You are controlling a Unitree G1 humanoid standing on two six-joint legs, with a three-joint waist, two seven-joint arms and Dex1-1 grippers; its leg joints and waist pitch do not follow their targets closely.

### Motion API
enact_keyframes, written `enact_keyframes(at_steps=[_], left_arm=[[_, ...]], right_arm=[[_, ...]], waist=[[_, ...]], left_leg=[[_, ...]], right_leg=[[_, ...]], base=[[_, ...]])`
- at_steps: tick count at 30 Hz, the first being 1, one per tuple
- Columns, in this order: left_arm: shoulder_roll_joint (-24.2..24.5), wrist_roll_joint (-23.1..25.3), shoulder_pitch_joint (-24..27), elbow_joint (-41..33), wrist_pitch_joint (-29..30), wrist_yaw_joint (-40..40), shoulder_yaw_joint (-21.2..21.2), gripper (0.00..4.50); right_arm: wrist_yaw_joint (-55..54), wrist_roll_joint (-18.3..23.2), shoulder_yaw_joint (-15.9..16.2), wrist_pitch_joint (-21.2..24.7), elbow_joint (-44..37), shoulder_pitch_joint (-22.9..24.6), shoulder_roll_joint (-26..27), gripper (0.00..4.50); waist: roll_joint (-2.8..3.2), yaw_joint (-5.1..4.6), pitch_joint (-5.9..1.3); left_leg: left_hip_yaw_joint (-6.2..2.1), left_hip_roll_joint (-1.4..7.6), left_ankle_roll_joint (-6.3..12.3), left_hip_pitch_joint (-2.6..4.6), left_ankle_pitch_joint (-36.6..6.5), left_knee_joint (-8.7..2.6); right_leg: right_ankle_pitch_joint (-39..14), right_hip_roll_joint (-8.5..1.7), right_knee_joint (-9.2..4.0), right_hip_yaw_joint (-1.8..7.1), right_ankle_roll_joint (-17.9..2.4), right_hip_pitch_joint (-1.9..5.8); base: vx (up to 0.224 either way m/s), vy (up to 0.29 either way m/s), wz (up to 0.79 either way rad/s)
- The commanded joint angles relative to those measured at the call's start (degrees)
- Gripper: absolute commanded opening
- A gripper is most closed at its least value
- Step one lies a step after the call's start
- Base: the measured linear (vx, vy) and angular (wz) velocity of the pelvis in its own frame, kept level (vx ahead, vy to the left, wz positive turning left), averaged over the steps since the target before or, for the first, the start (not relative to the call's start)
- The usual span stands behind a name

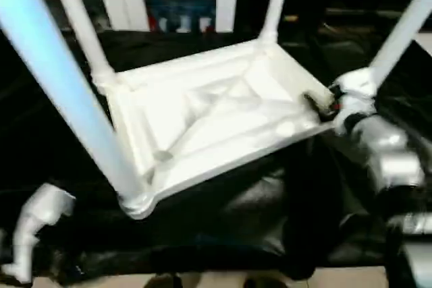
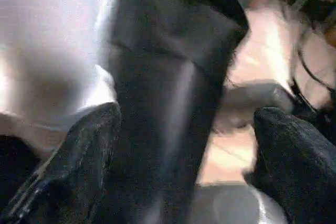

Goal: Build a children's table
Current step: Rotate table base

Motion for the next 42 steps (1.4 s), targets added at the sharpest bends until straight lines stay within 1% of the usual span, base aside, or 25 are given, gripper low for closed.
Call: enact_keyframes(at_steps=[1, 2, 4, 8, 9, 11, 12, 13, 15, 18, 19, 20, 22, 23, 24, 27, 29, 32, 33, 34, 36, 37, 38, 39, 42], left_arm=[[-1.4, -4.9, -1.3, 0.3, 2.3, 2.0, 3.0, 4.45], [-1.4, -5.0, -1.3, 0.3, 2.4, 2.0, 3.0, 4.45], [-3.4, -9.7, -2.3, 0.0, 4.2, 2.8, 4.2, 4.45], [-3.7, -10.3, -2.3, -0.1, 4.4, 2.9, 4.4, 4.45], [-3.8, -10.3, -2.1, -0.1, 4.5, 2.9, 4.6, 4.45], [-4.0, -10.3, -2.0, 0.6, 4.6, 3.0, 5.3, 4.45], [-4.1, -10.2, -1.9, 1.0, 4.4, 3.0, 5.6, 4.45], [-4.4, -10.4, -2.1, 1.3, 4.1, 3.1, 5.9, 4.45], [-4.8, -11.3, -2.8, 1.2, 4.1, 3.5, 6.2, 4.45], [-5.7, -11.5, -5.0, 1.8, 3.8, 5.1, 6.0, 4.45], [-5.7, -11.5, -5.0, 1.8, 3.8, 5.1, 6.0, 4.45], [-6.3, -10.6, -6.8, 3.4, 2.7, 6.0, 5.1, 4.45], [-6.4, -10.6, -7.0, 3.6, 2.6, 6.0, 5.0, 4.45], [-6.9, -10.7, -8.0, 4.1, 2.3, 6.1, 4.6, 4.45], [-6.9, -10.7, -8.0, 4.1, 2.3, 6.1, 4.6, 4.45], [-8.6, -13.7, -11.3, 2.1, 4.1, 6.9, 3.1, 4.45], [-9.3, -14.3, -13.0, 0.9, 4.8, 7.6, 1.8, 4.45], [-10.4, -14.0, -15.2, 0.3, 4.6, 8.6, 0.0, 4.45], [-11.8, -13.5, -17.7, -0.1, 4.0, 9.9, -1.9, 4.45], [-12.6, -13.5, -19.0, -0.4, 3.9, 10.4, -3.1, 4.45], [-13.0, -13.5, -19.8, -0.6, 3.9, 10.6, -3.7, 4.45], [-13.2, -13.4, -20.1, -0.7, 3.9, 10.7, -3.9, 4.45], [-13.8, -13.0, -20.9, -0.7, 3.7, 11.1, -4.6, 4.45], [-14.5, -12.9, -22.0, -1.1, 3.8, 10.9, -5.9, 4.45], [-16.0, -12.8, -24.7, -2.7, 4.8, 10.6, -9.7, 4.45]], right_arm=[[0.8, 1.7, 1.1, 1.7, -5.1, 1.9, 0.7, 3.74], [0.8, 1.7, 1.1, 1.7, -5.1, 1.9, 0.7, 3.74], [-2.3, 0.2, 1.1, 2.4, -6.9, 4.0, 1.8, 3.74], [-4.0, -0.7, 0.6, 3.0, -8.8, 5.5, 2.1, 3.74], [-5.1, -1.0, 0.0, 4.4, -10.7, 6.6, 1.9, 3.74], [-4.7, 0.7, -1.5, 8.1, -16.8, 10.2, 1.1, 3.74], [-4.2, 1.4, -2.0, 9.2, -18.9, 11.4, 0.7, 3.74], [-3.4, 2.2, -2.5, 10.3, -20.5, 12.5, 0.0, 3.74], [-3.0, 2.8, -3.1, 11.6, -21.4, 13.4, -0.9, 3.74], [-2.8, 3.1, -4.0, 13.5, -22.7, 14.9, -2.6, 3.74], [-2.8, 3.1, -4.0, 13.5, -22.7, 14.9, -2.6, 3.74], [-4.0, 3.1, -5.1, 14.7, -23.6, 15.5, -2.9, 3.74], [-4.1, 3.1, -5.2, 14.8, -23.6, 15.6, -2.9, 3.74], [-5.3, 2.6, -5.8, 16.4, -24.3, 16.0, -3.0, 3.74], [-5.3, 2.6, -5.8, 16.4, -24.3, 16.0, -3.0, 3.74], [-8.6, 0.8, -6.4, 20.5, -23.5, 16.6, -3.2, 3.74], [-10.0, -0.1, -6.0, 22.5, -23.0, 16.7, -3.4, 3.74], [-10.9, -1.6, -4.8, 23.1, -21.5, 16.7, -3.4, 3.74], [-11.4, -2.2, -4.1, 23.1, -20.4, 16.7, -2.7, 3.74], [-11.1, -1.9, -3.8, 21.5, -19.2, 16.3, -1.9, 3.74], [-10.8, -1.6, -3.8, 20.2, -18.4, 16.0, -1.4, 3.74], [-10.6, -1.5, -3.7, 19.9, -18.2, 15.9, -1.2, 3.74], [-10.1, -1.2, -3.5, 19.0, -17.5, 15.5, -0.6, 3.74], [-9.5, -1.1, -2.7, 17.7, -16.2, 14.6, 0.3, 3.74], [-8.1, -0.7, -1.2, 15.8, -11.8, 11.4, 3.0, 3.74]], waist=[[0.49, 0.01, -3.12], [0.47, 0.05, -3.16], [0.18, -0.05, -3.16], [0.31, 0.14, -3.20], [-0.12, 0.05, -3.08], [-0.14, 0.17, -3.00], [-0.16, 0.33, -3.10], [-0.10, 0.24, -3.27], [-0.27, 0.17, -3.24], [-0.28, 0.13, -3.09], [-0.36, 0.14, -2.93], [-0.45, -0.01, -2.86], [-0.50, -0.02, -2.98], [-0.53, -0.07, -3.06], [-0.47, 0.04, -3.05], [-0.33, 0.27, -3.41], [-0.50, 0.35, -3.52], [-0.54, 0.32, -3.57], [-0.42, 0.35, -3.65], [-0.07, 0.49, -3.69], [-0.23, 0.42, -3.85], [-0.49, 0.27, -3.92], [-0.11, 0.36, -3.96], [-0.02, 0.29, -4.03], [0.05, 0.31, -4.12]], left_leg=[[-0.69, 2.73, 1.56, 1.75, -15.1, -4.83], [-0.60, 2.74, 1.54, 1.89, -14.9, -4.79], [-0.45, 2.63, 1.42, 1.86, -14.0, -4.73], [-0.32, 2.62, 1.33, 2.19, -13.7, -4.68], [-0.29, 2.65, 1.26, 2.12, -14.2, -4.78], [-0.35, 2.59, 1.39, 2.01, -13.0, -4.82], [-0.25, 2.65, 1.52, 2.15, -12.9, -4.70], [-0.39, 2.70, 1.60, 2.13, -12.5, -4.76], [-0.36, 2.60, 1.69, 2.03, -12.4, -4.71], [-0.27, 2.54, 1.19, 2.14, -13.9, -4.71], [-0.28, 2.57, 0.89, 2.23, -15.0, -4.75], [-0.40, 2.49, 0.45, 2.06, -15.8, -4.88], [-0.44, 2.49, -0.15, 2.37, -16.4, -4.83], [-0.49, 2.50, -0.30, 2.31, -16.0, -4.86], [-0.43, 2.51, -0.37, 2.50, -15.8, -4.84], [-0.23, 2.48, -0.51, 2.76, -13.6, -4.61], [-0.21, 2.38, -0.14, 2.50, -12.1, -4.51], [-0.15, 2.31, 0.00, 2.43, -11.6, -4.39], [-0.20, 2.29, -0.06, 2.35, -11.3, -4.32], [-0.14, 2.31, -0.34, 2.62, -11.5, -4.23], [-0.18, 2.28, -0.30, 2.34, -10.9, -4.14], [-0.18, 2.22, -0.08, 2.20, -10.4, -4.06], [-0.23, 2.22, -0.01, 2.24, -10.3, -4.04], [-0.18, 2.28, 0.06, 2.41, -10.8, -3.99], [-0.22, 2.33, -0.09, 2.40, -10.7, -4.02]], right_leg=[[-10.5, -2.55, -4.73, 2.68, -11.9, 1.62], [-9.8, -2.56, -4.68, 2.71, -12.2, 1.54], [-8.4, -2.61, -4.54, 2.82, -12.8, 1.62], [-7.8, -2.56, -4.67, 2.92, -12.4, 1.52], [-8.3, -2.56, -4.77, 2.92, -12.1, 1.59], [-7.9, -2.54, -4.78, 3.07, -10.6, 1.93], [-7.4, -2.60, -4.76, 3.14, -10.2, 1.84], [-6.7, -2.62, -4.62, 3.04, -10.0, 1.99], [-6.5, -2.65, -4.69, 3.01, -10.2, 2.08], [-9.2, -2.73, -5.02, 3.02, -10.5, 1.99], [-11.1, -2.86, -5.23, 3.08, -10.2, 1.87], [-13.6, -2.92, -5.36, 3.05, -9.6, 2.11], [-15.9, -3.06, -5.56, 3.12, -8.8, 1.98], [-16.0, -3.03, -5.57, 3.11, -8.6, 2.09], [-15.9, -2.96, -5.63, 3.15, -8.5, 1.92], [-10.9, -2.67, -5.13, 3.10, -9.9, 1.88], [-7.6, -2.63, -4.78, 3.01, -10.7, 2.20], [-7.1, -2.67, -4.75, 2.97, -10.9, 2.36], [-6.9, -2.74, -4.67, 2.98, -11.0, 2.49], [-7.0, -2.82, -4.74, 3.00, -11.1, 2.33], [-5.8, -2.82, -4.58, 2.97, -11.4, 2.66], [-5.0, -2.75, -4.47, 2.93, -11.3, 2.79], [-4.9, -2.80, -4.41, 2.91, -11.4, 2.80], [-5.1, -2.81, -4.51, 2.91, -11.8, 2.68], [-4.9, -2.77, -4.34, 2.81, -12.6, 2.75]], base=[[0.000, 0.000, 0.00], [0.000, 0.000, 0.00], [0.000, 0.000, 0.00], [0.000, 0.000, 0.00], [0.000, 0.000, 0.00], [0.000, 0.000, 0.00], [0.000, 0.000, 0.00], [0.000, 0.000, 0.00], [0.000, 0.000, 0.00], [0.000, 0.000, 0.00], [0.000, 0.000, 0.00], [0.000, 0.000, 0.00], [0.000, 0.000, 0.00], [0.000, 0.000, 0.00], [0.000, 0.000, 0.00], [0.000, 0.000, 0.00], [0.000, 0.000, 0.00], [0.000, 0.000, 0.00], [0.000, 0.000, 0.00], [0.000, 0.000, 0.00], [0.000, 0.000, 0.00], [0.000, 0.000, 0.00], [0.000, 0.000, 0.00], [0.000, 0.000, 0.00], [0.000, 0.000, 0.00]])
